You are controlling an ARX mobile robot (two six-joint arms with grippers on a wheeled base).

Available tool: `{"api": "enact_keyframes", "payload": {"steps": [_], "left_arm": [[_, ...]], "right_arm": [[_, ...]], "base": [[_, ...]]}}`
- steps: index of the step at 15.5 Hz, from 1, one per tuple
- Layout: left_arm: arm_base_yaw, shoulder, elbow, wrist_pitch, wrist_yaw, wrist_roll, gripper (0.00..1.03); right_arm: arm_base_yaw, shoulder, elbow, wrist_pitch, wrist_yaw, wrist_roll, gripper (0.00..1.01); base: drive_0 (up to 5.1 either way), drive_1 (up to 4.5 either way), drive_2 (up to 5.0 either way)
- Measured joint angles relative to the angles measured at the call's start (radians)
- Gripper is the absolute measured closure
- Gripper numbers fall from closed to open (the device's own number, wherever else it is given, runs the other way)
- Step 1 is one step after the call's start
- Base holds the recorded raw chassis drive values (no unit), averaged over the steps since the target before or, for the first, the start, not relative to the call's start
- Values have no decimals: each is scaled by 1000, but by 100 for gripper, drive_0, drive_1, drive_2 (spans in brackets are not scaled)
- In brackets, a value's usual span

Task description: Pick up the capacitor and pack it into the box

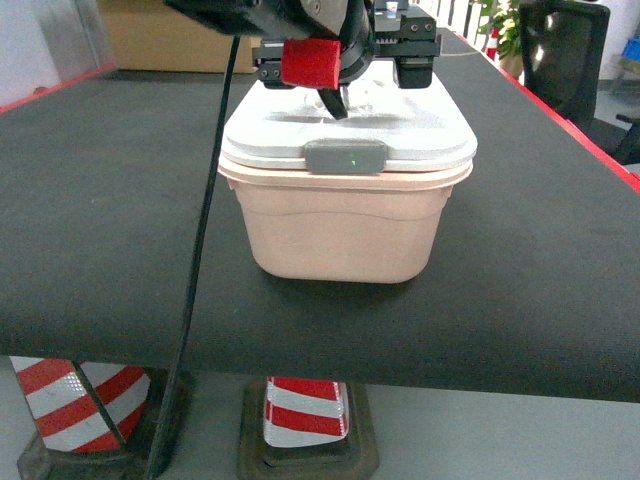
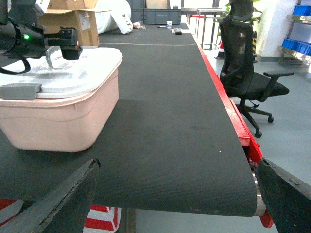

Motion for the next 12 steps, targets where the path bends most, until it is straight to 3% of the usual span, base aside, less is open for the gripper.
{"api": "enact_keyframes", "payload": {"steps": [2, 6, 8, 10, 12], "left_arm": [[-4, -6, -47, 151, 0, 35, 5], [-9, -49, -60, 287, -28, 129, 5], [-4, -127, -122, 364, -35, 157, 5], [23, -296, -278, 490, -37, 188, 5], [108, -525, -529, 645, -37, 208, 5]], "right_arm": [[0, 0, 0, 0, 0, 0, 3], [0, 0, 0, 0, 0, 0, 3], [0, 0, 0, 0, 0, 0, 3], [0, 0, 0, 0, 0, 0, 3], [0, 0, 0, 0, 0, 0, 3]], "base": [[0, 0, 0], [0, 0, 0], [0, 0, 0], [0, 0, 0], [0, 0, 0]]}}
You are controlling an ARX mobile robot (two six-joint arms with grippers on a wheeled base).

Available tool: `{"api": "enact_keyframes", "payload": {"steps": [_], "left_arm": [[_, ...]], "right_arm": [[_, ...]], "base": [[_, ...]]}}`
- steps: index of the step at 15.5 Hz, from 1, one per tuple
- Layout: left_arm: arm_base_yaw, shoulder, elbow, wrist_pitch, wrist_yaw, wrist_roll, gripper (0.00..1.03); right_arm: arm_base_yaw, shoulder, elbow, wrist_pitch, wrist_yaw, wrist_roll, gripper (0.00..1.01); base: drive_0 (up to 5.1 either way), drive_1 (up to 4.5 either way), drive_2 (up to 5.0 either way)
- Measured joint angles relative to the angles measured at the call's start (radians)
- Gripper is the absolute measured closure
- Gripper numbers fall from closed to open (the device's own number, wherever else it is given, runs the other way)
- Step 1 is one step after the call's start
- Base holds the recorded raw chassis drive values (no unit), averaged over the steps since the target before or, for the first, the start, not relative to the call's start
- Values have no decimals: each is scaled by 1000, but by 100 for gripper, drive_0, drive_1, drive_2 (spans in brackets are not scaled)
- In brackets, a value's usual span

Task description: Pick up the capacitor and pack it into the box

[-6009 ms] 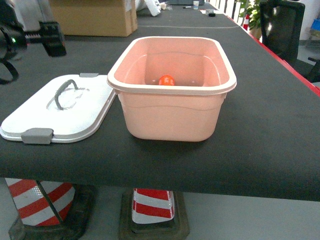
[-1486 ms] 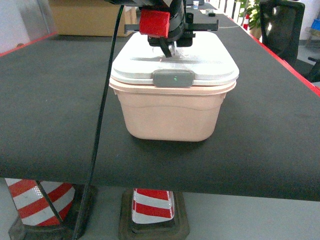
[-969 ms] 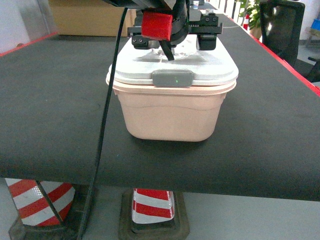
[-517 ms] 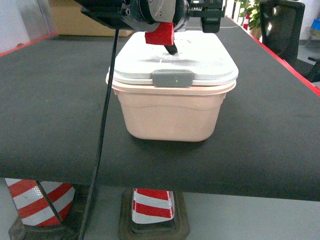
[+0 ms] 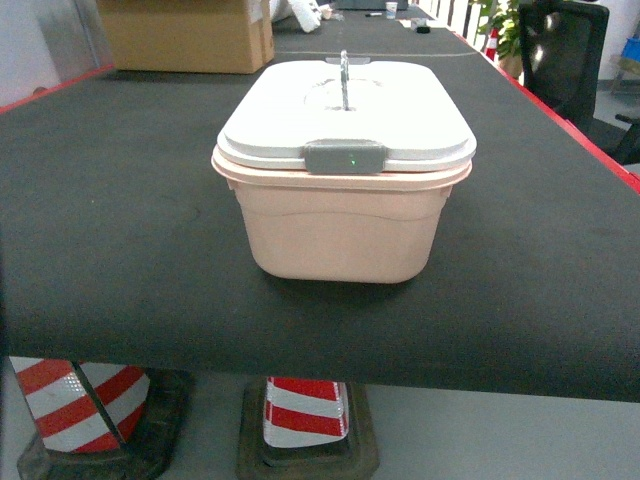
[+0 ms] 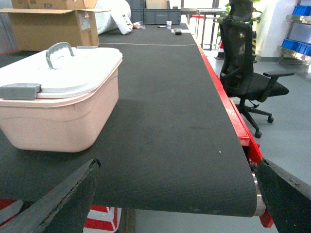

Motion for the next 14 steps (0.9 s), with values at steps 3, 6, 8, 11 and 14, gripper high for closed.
{"api": "enact_keyframes", "payload": {"steps": [3, 6, 8, 11, 14], "left_arm": [[116, -263, -355, 134, -4, 4, 5], [130, -323, -461, 108, 0, -22, 5], [130, -322, -461, 109, 0, -23, 5], [165, -438, -507, -224, 134, -57, 25], [223, -588, -767, -154, 179, -74, 58]], "right_arm": [[0, 0, 0, 0, 0, 0, 3], [0, 0, 0, 0, 0, 0, 3], [0, 0, 0, 0, 0, 0, 3], [0, 0, 0, 0, 0, 0, 3], [0, 0, 0, 0, 0, 0, 3]], "base": [[0, 0, 0], [0, 0, 0], [0, 0, 0], [0, 0, 0], [0, 0, 0]]}}
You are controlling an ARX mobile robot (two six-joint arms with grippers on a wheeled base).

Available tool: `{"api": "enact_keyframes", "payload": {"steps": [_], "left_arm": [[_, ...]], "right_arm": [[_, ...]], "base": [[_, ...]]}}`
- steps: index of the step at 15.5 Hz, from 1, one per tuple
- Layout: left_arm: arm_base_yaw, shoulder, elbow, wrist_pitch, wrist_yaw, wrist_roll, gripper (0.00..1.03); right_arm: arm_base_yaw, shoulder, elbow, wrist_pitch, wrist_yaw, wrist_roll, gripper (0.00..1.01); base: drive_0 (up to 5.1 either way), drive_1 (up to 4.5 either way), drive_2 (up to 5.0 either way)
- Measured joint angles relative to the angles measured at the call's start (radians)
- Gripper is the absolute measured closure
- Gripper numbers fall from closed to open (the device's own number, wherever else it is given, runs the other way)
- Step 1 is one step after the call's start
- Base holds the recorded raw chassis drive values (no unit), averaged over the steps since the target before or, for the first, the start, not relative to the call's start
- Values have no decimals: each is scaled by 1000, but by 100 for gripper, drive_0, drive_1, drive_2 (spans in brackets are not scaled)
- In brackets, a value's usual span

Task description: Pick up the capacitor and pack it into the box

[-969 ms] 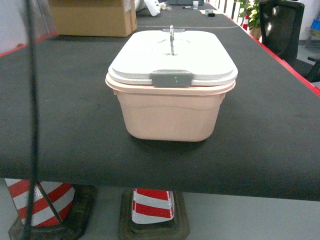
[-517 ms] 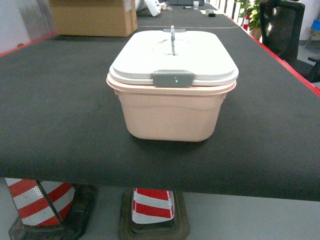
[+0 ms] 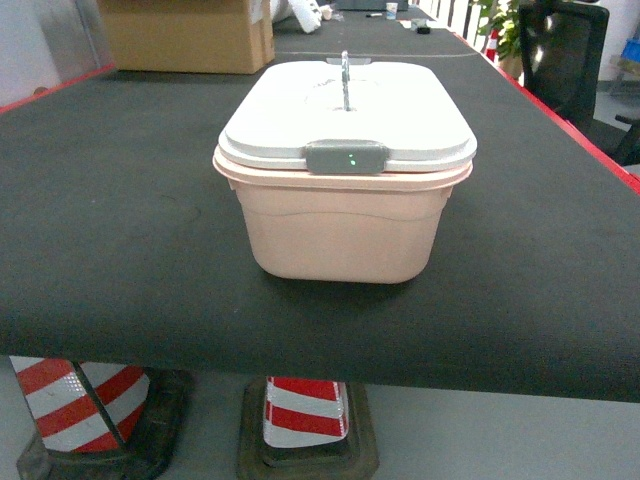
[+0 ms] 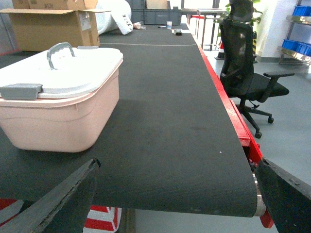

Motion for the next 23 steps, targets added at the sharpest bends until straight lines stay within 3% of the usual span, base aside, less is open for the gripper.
{"api": "enact_keyframes", "payload": {"steps": [4, 5, 8, 10, 12, 19, 20, 23], "left_arm": [[38, -135, -236, 73, 54, -1, 99], [51, -177, -286, 87, 63, -3, 101], [75, -256, -380, 91, 81, -4, 101], [130, -323, -438, 82, 153, -3, 101], [154, -386, -478, 64, 150, -5, 101], [148, -656, -590, -101, 160, -4, 101], [148, -674, -617, -59, 160, -4, 101], [148, -791, -626, -180, 160, -4, 101]], "right_arm": [[0, 0, 0, 0, 0, 0, 3], [0, 0, 0, 0, 0, 0, 3], [0, 0, 0, 0, 0, 0, 3], [0, 0, 0, 0, 0, 0, 3], [0, 0, 0, 0, 0, 0, 3], [0, 0, 0, 0, 0, 0, 3], [0, 0, 0, 0, 0, 0, 3], [0, 0, 0, 0, 0, 0, 3]], "base": [[0, 0, 0], [0, 0, 0], [0, 0, 0], [0, 0, 0], [0, 0, 0], [0, 0, 0], [0, 0, 0], [0, 0, 0]]}}
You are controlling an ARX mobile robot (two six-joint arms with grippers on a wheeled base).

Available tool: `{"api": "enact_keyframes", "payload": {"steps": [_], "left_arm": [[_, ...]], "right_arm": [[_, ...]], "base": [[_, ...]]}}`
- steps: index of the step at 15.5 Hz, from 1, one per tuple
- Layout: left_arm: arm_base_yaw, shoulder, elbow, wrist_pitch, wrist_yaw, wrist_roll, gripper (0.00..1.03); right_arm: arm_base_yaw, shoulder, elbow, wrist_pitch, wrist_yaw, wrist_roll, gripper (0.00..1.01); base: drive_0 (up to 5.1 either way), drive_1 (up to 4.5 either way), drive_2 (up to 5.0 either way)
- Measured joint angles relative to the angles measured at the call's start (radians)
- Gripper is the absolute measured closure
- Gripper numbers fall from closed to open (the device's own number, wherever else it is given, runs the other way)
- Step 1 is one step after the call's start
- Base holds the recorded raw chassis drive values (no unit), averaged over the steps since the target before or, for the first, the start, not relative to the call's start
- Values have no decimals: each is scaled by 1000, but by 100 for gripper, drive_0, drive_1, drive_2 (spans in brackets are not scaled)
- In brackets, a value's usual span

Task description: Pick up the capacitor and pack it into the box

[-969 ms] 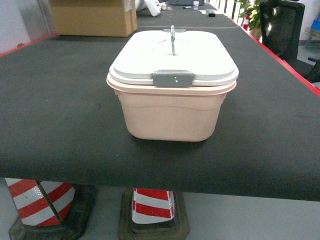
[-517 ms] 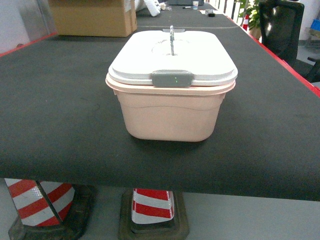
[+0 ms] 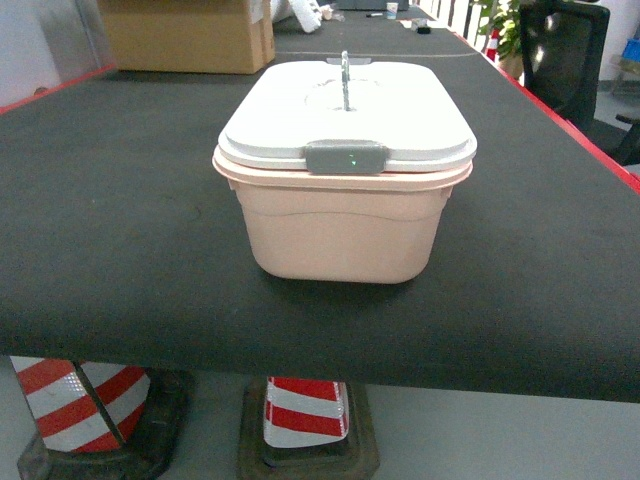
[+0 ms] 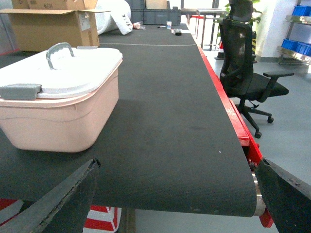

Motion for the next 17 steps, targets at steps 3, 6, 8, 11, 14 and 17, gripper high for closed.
{"api": "enact_keyframes", "payload": {"steps": [3, 6, 8, 11, 14, 17], "left_arm": [[0, -144, 0, -139, 0, 0, 101], [0, -214, 0, -209, 0, 0, 101], [0, -254, 0, -249, 0, 0, 101], [0, -406, 0, -457, 1, 0, 101], [0, -441, 0, -455, 0, 0, 101], [0, -441, 0, -451, 0, -2, 76]], "right_arm": [[0, 0, 0, 0, 0, 0, 3], [0, 0, 0, 0, 0, 0, 3], [0, 0, 0, 0, 0, 0, 3], [0, 0, 0, 0, 0, 0, 3], [0, 0, 0, 0, 0, 0, 3], [0, 0, 0, 0, 0, 0, 3]], "base": [[0, 0, 0], [0, 0, 0], [0, 0, 0], [0, 0, 0], [0, 0, 0], [0, 0, 0]]}}
